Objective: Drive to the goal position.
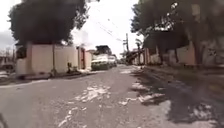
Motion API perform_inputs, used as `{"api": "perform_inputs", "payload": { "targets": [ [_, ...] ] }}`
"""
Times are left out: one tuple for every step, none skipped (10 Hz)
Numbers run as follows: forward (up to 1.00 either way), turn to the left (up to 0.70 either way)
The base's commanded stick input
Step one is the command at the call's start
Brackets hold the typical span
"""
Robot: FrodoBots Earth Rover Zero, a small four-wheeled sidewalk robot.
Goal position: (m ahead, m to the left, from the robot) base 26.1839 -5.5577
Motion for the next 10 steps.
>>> {"api": "perform_inputs", "payload": {
  "targets": [
    [1.0,0.0],
    [1.0,0.0],
    [1.0,0.0],
    [0.92,0.0],
    [0.85,0.0],
    [0.85,0.0],
    [0.85,0.0],
    [0.85,0.0],
    [0.7,0.0],
    [0.7,0.0]
  ]
}}
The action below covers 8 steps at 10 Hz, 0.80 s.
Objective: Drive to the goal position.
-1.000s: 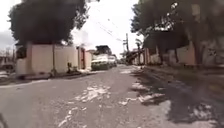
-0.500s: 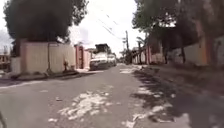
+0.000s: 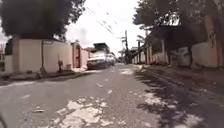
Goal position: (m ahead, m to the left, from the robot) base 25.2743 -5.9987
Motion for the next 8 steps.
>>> {"api": "perform_inputs", "payload": {
  "targets": [
    [0.7,0.0],
    [0.7,-0.2],
    [0.7,-0.27],
    [0.7,-0.27],
    [0.7,-0.24],
    [0.7,0.0],
    [0.7,0.0],
    [0.7,0.0]
  ]
}}
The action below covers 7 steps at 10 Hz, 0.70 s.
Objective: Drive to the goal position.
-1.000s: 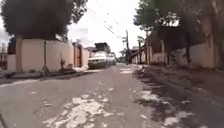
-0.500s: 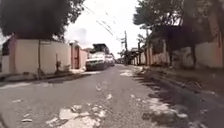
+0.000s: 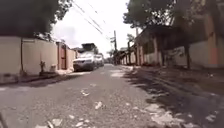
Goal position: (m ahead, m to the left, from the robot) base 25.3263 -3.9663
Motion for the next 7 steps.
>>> {"api": "perform_inputs", "payload": {
  "targets": [
    [0.7,0.0],
    [0.7,0.0],
    [0.7,0.0],
    [0.7,0.0],
    [0.7,0.0],
    [0.7,0.0],
    [0.7,0.0]
  ]
}}
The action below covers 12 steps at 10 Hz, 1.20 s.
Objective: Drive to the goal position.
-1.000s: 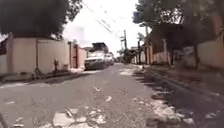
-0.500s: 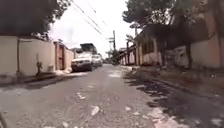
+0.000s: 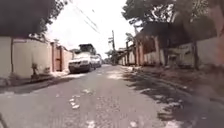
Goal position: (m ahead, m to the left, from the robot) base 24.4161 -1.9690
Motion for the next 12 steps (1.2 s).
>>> {"api": "perform_inputs", "payload": {
  "targets": [
    [0.7,0.0],
    [0.7,0.0],
    [0.7,0.0],
    [0.7,0.27],
    [0.7,0.21],
    [0.7,0.01],
    [0.7,0.0],
    [0.7,0.0],
    [0.7,0.0],
    [0.7,0.0],
    [0.7,0.0],
    [0.7,0.0]
  ]
}}
